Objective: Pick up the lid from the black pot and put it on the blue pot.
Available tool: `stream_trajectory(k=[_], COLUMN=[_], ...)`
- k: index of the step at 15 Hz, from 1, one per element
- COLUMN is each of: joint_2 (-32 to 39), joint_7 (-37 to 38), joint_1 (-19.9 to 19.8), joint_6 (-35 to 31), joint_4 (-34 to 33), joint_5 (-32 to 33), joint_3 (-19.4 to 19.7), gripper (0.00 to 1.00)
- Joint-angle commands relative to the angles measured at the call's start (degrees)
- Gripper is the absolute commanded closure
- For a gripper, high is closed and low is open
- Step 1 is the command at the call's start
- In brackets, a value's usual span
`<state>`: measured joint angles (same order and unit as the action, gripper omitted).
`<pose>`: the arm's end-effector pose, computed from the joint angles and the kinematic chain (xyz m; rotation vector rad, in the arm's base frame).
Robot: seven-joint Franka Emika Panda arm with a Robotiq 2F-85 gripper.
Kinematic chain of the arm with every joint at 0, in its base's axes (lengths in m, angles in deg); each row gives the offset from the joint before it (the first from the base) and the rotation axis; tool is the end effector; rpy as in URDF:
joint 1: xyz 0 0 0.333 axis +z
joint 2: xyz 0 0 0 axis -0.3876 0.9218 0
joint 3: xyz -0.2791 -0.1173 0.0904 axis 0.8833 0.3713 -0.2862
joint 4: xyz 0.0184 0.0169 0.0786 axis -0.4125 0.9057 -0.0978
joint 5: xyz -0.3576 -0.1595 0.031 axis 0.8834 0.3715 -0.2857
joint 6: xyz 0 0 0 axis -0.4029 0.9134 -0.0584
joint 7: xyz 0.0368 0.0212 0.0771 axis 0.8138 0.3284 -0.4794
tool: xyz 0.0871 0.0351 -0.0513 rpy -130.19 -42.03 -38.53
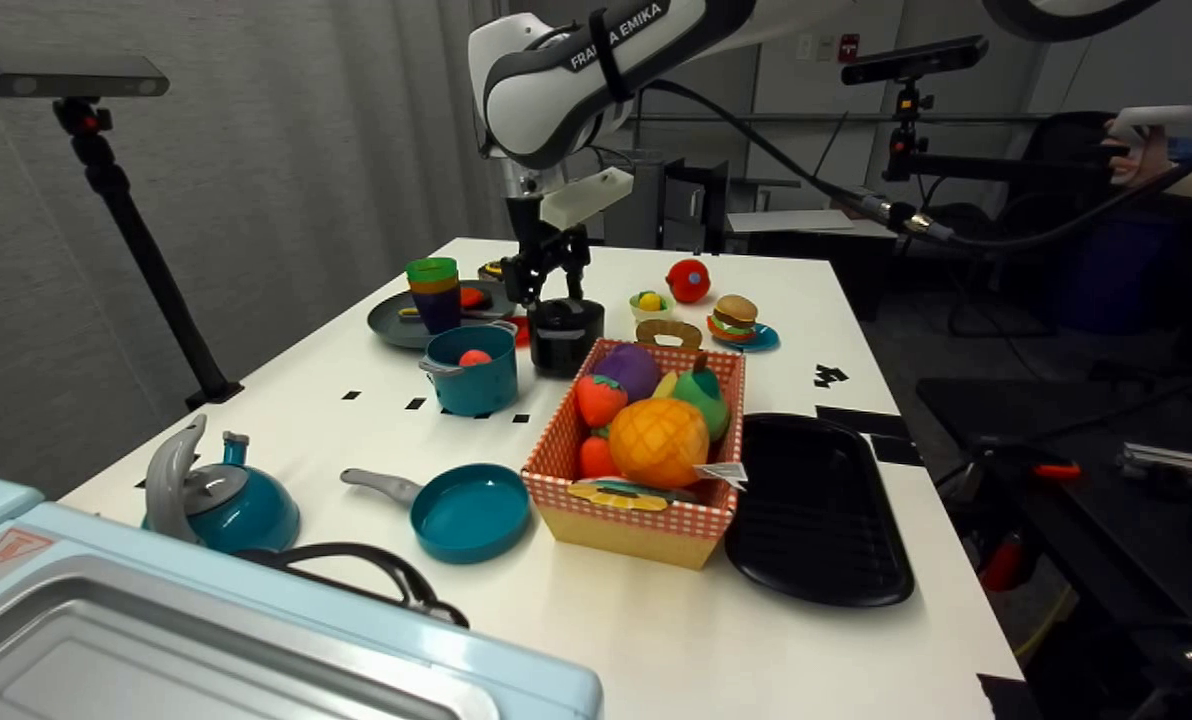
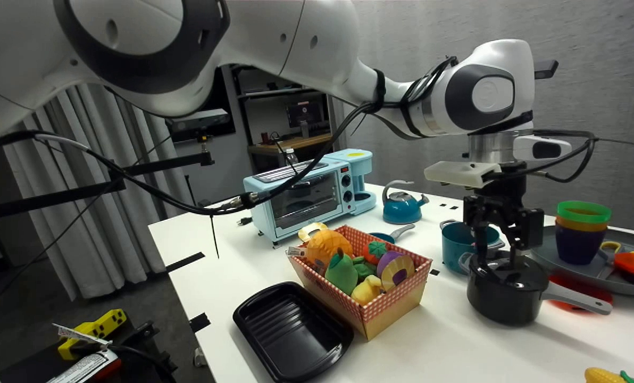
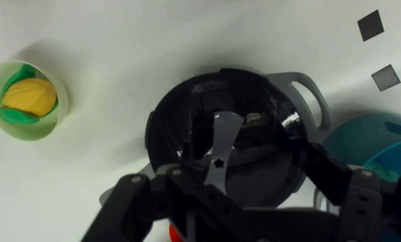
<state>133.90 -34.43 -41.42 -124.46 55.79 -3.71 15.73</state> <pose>0.7068 -0.3252 0.2140 2.8877 -0.8824 -0.1146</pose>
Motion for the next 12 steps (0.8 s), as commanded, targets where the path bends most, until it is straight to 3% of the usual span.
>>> stream_trajectory(k=[1,8,12], joint_2=[3.4,3.0,0.5], joint_7=[-1.2,-1.0,-1.5], joint_1=[-1.2,-1.5,-1.2], joint_6=[2.1,1.7,1.4], joint_4=[-6.3,-6.9,-5.2], joint_5=[-0.7,-0.7,-0.6], joint_3=[-0.7,-0.8,-0.9], gripper=[0.48,0.99,0.97])
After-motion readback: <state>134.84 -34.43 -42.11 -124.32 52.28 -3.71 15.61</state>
